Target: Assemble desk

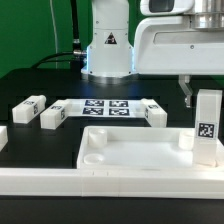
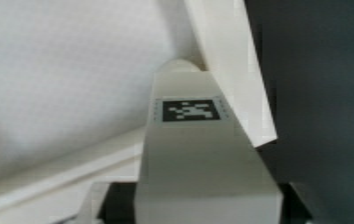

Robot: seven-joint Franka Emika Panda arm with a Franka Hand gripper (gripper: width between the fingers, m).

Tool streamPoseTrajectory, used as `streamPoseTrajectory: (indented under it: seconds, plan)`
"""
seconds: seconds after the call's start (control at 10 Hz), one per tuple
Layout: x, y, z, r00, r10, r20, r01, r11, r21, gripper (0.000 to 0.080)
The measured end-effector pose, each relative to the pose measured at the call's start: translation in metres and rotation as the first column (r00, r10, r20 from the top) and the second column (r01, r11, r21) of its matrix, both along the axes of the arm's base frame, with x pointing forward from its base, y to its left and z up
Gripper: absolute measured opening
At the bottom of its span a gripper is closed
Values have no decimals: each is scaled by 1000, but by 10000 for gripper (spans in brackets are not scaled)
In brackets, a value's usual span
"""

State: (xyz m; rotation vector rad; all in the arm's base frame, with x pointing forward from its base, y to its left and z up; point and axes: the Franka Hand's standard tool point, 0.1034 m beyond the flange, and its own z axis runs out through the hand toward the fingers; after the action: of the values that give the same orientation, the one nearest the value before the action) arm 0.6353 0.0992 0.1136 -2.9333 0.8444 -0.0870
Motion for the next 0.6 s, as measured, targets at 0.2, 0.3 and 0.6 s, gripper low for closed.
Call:
streamPoseTrajectory:
  seconds: [0.2,0.3,0.6]
  plan:
    - [1,-2,0,996,-85,-4,85,996,11,290]
    - [1,-2,0,995,-100,-5,100,995,16,290]
    - [1,-2,0,998,-68,-7,68,998,13,544]
